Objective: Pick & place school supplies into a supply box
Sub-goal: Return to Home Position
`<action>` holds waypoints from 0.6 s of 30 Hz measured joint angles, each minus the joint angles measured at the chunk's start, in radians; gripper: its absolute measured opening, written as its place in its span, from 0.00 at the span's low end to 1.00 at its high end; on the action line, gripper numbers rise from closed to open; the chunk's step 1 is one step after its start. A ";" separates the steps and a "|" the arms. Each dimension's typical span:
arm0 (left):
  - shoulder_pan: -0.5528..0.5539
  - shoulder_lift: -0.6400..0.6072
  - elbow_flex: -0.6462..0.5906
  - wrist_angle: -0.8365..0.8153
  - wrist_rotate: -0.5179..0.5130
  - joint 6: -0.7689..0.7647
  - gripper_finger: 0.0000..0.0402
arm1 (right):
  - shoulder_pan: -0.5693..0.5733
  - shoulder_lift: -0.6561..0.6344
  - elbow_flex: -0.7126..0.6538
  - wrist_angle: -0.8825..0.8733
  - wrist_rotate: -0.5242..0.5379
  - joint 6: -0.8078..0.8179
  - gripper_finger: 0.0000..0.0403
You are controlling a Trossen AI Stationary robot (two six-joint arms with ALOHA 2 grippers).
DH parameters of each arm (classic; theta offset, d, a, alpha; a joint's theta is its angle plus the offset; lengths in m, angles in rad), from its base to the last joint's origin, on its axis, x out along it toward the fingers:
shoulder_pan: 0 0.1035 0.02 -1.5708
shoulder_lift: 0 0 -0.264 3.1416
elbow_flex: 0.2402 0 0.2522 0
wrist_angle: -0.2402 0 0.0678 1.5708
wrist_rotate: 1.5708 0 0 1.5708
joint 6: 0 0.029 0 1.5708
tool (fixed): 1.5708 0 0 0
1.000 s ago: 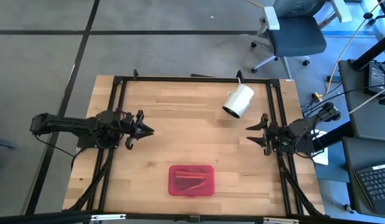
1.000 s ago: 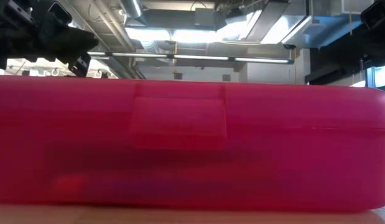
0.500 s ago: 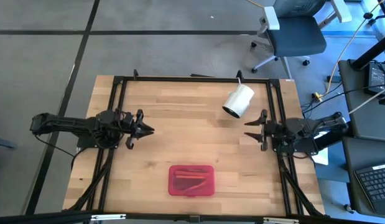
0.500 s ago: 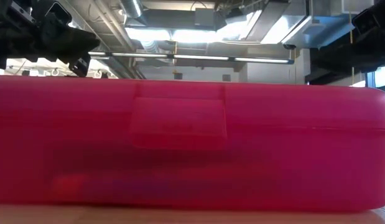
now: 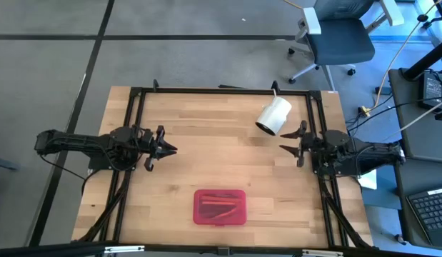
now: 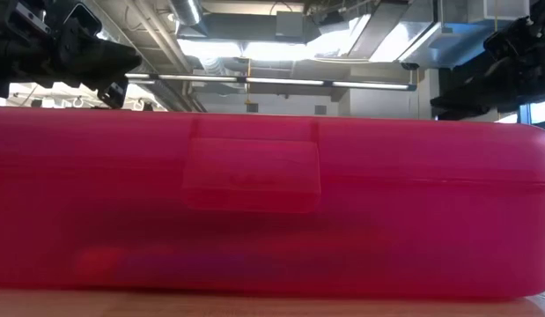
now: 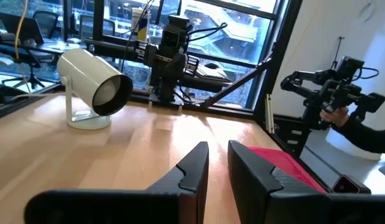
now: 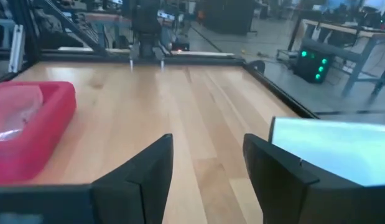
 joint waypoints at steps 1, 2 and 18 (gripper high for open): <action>0.000 0.000 0.000 0.000 0.000 0.000 0.14 | -0.004 0.000 0.000 -0.006 0.000 0.001 0.50; 0.000 0.000 0.000 -0.001 0.000 -0.003 0.14 | -0.007 0.000 0.000 -0.011 0.000 0.000 0.50; 0.004 -0.098 0.000 -0.076 0.025 -0.011 0.14 | -0.009 0.001 0.000 -0.023 0.000 -0.053 0.50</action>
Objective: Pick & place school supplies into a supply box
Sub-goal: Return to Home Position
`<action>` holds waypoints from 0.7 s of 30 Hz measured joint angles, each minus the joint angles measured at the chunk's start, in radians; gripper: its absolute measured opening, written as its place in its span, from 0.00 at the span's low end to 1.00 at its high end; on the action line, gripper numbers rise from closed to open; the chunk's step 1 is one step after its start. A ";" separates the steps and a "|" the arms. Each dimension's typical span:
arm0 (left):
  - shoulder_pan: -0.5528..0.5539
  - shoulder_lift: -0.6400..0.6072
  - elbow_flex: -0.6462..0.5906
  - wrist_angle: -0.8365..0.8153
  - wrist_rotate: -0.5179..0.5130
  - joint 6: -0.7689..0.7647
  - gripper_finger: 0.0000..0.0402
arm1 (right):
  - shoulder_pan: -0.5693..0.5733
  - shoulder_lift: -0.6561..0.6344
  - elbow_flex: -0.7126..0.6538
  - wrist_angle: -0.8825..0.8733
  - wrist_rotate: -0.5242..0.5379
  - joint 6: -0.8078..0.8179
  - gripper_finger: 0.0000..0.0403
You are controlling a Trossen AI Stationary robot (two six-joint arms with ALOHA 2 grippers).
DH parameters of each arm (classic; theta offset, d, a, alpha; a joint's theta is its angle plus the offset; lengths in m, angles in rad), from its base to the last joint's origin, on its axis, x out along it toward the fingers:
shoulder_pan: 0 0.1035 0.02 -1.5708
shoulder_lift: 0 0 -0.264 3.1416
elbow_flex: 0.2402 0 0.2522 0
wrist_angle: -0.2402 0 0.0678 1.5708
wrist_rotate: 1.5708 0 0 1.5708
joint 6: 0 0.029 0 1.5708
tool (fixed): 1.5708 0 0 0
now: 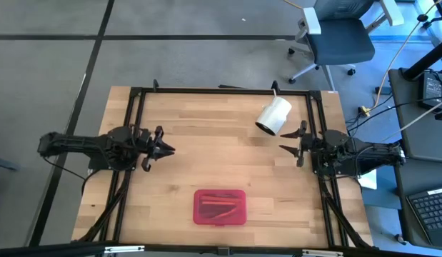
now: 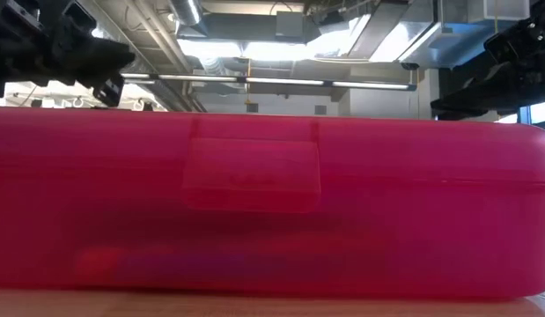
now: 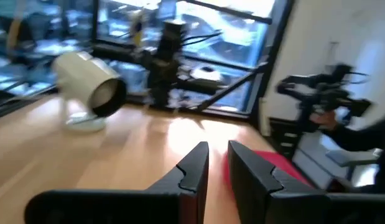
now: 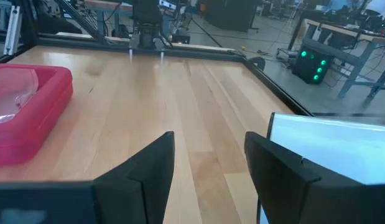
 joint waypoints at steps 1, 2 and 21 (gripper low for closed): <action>0.000 -0.016 0.000 -0.029 -0.025 -0.008 0.14 | 0.000 0.000 0.000 0.000 0.000 0.000 0.50; 0.000 -0.032 0.000 -0.056 -0.053 -0.017 0.13 | 0.000 0.000 0.000 0.000 0.000 0.000 0.50; 0.000 -0.155 0.000 -0.215 -0.234 -0.018 0.13 | 0.000 0.000 0.000 0.000 0.002 0.024 0.50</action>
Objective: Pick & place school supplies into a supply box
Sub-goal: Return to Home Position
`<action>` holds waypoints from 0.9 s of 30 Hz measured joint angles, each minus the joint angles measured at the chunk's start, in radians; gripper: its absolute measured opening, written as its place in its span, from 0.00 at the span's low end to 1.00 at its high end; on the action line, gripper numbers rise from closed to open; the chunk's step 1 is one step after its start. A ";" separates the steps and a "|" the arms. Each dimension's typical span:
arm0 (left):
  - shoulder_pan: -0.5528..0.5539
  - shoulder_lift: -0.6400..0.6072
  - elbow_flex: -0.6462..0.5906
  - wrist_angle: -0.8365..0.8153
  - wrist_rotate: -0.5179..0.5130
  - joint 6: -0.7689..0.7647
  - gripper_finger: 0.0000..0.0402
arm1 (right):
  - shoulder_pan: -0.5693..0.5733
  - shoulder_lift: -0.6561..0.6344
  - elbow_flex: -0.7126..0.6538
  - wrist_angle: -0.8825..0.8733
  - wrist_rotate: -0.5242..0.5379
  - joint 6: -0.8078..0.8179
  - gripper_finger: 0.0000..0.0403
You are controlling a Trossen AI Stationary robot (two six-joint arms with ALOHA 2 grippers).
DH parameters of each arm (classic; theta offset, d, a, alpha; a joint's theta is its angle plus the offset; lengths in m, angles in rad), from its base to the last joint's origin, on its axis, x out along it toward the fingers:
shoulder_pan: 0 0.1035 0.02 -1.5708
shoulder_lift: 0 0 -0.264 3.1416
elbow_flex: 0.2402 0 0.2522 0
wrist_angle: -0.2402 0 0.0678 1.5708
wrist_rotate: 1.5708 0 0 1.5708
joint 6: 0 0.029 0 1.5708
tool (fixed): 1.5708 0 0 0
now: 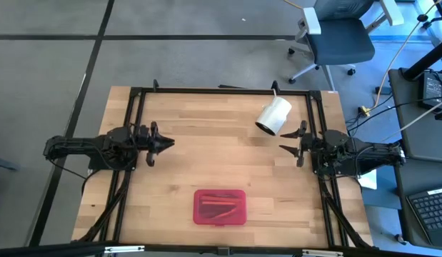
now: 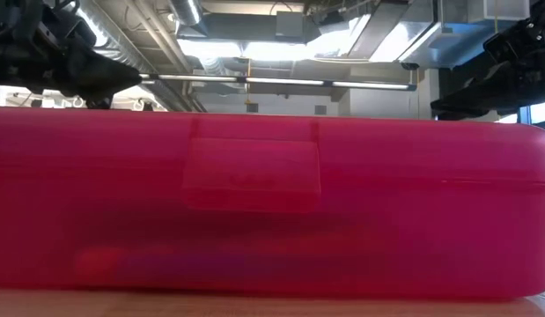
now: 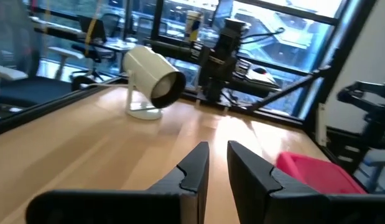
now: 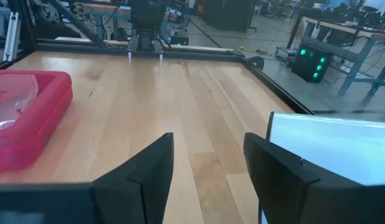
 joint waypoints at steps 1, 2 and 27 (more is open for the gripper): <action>0.000 0.000 0.000 0.000 -0.016 -0.001 0.13 | 0.000 0.000 0.000 0.000 0.000 0.002 0.50; 0.000 0.000 0.000 0.000 -0.029 -0.001 0.13 | 0.000 0.000 0.000 0.000 0.000 0.001 0.50; 0.000 0.000 0.000 0.000 -0.060 -0.016 0.13 | 0.000 0.000 0.000 0.000 0.000 -0.001 0.50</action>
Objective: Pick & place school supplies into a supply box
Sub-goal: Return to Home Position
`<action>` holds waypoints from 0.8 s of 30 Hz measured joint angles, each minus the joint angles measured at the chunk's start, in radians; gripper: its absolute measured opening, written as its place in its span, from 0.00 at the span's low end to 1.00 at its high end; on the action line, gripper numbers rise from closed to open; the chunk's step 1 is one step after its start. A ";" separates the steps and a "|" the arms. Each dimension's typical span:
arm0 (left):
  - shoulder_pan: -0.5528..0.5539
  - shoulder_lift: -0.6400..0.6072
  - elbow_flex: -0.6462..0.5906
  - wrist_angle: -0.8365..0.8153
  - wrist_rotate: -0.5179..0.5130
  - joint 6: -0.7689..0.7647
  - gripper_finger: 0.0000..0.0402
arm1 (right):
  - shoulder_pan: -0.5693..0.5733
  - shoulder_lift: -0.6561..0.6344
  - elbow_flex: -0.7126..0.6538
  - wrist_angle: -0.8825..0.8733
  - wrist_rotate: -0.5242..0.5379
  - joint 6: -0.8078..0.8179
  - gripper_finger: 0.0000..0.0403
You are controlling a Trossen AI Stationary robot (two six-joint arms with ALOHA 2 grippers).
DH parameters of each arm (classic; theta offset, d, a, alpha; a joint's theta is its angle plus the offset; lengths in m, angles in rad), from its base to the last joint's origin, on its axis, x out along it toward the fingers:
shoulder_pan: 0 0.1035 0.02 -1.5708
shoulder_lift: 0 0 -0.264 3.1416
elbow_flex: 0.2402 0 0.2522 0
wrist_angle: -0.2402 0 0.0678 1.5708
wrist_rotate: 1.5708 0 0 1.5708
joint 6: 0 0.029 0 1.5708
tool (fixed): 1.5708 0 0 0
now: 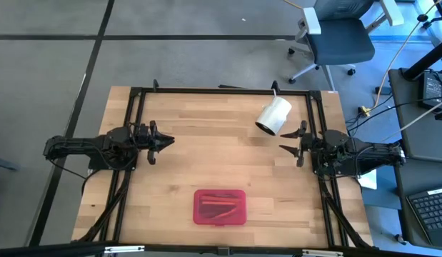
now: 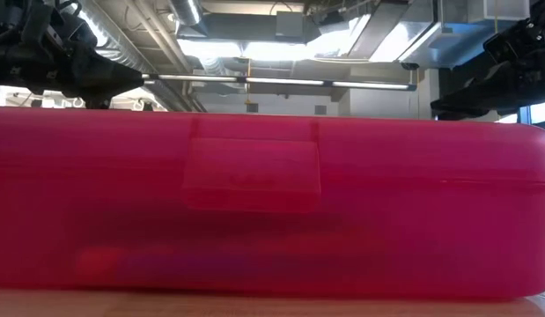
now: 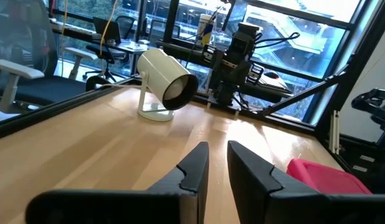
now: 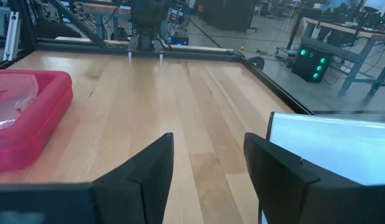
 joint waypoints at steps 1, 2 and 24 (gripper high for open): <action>0.000 0.000 0.000 0.000 0.000 0.000 0.13 | 0.000 0.000 0.000 0.000 0.000 0.000 0.50; 0.000 0.000 0.000 0.000 0.000 0.000 0.13 | 0.000 0.000 0.000 0.000 0.000 0.000 0.50; 0.000 0.000 0.000 0.000 0.000 0.000 0.14 | 0.000 0.000 0.000 0.000 -0.001 0.000 0.50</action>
